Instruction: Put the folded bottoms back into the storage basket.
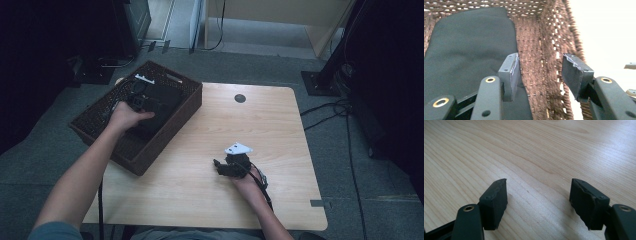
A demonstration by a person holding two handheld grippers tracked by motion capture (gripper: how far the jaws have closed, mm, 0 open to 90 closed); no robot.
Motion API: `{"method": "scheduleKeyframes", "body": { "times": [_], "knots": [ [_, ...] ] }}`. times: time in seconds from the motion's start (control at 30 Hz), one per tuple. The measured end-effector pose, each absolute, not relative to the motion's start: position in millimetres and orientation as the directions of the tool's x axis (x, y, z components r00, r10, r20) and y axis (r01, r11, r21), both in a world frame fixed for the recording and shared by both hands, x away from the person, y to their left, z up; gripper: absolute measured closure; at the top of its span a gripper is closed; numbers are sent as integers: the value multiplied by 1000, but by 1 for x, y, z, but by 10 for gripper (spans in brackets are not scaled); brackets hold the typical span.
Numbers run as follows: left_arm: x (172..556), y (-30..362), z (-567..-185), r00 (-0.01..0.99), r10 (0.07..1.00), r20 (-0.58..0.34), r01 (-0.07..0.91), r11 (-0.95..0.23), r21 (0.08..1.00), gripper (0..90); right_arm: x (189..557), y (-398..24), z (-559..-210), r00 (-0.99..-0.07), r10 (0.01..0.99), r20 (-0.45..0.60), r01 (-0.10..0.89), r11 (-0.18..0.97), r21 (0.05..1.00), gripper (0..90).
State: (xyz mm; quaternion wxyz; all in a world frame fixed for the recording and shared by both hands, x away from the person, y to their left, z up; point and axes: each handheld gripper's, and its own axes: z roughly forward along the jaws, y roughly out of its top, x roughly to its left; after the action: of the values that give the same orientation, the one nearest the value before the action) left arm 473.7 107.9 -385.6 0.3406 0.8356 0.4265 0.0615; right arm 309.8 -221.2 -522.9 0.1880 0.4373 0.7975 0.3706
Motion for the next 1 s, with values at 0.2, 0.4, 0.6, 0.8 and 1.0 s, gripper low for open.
{"method": "scheduleKeyframes", "body": {
  "times": [0.2,0.4,0.6,0.8,1.0],
  "knots": [
    [462,103,-380,643,739,-200,665,-409,625,503,310,-221,-523,-547,837,24,559,343,755,304],
    [452,98,-377,658,720,-221,659,-408,632,507,310,-221,-523,-546,837,24,559,343,755,304],
    [443,88,-381,679,704,-208,639,-428,638,503,310,-221,-523,-546,837,24,559,343,755,305],
    [439,81,-394,686,695,-217,641,-435,633,503,310,-221,-523,-546,837,24,559,343,755,305],
    [437,76,-405,692,686,-227,643,-442,625,516,310,-221,-523,-546,837,26,560,342,754,304]
  ]
}}
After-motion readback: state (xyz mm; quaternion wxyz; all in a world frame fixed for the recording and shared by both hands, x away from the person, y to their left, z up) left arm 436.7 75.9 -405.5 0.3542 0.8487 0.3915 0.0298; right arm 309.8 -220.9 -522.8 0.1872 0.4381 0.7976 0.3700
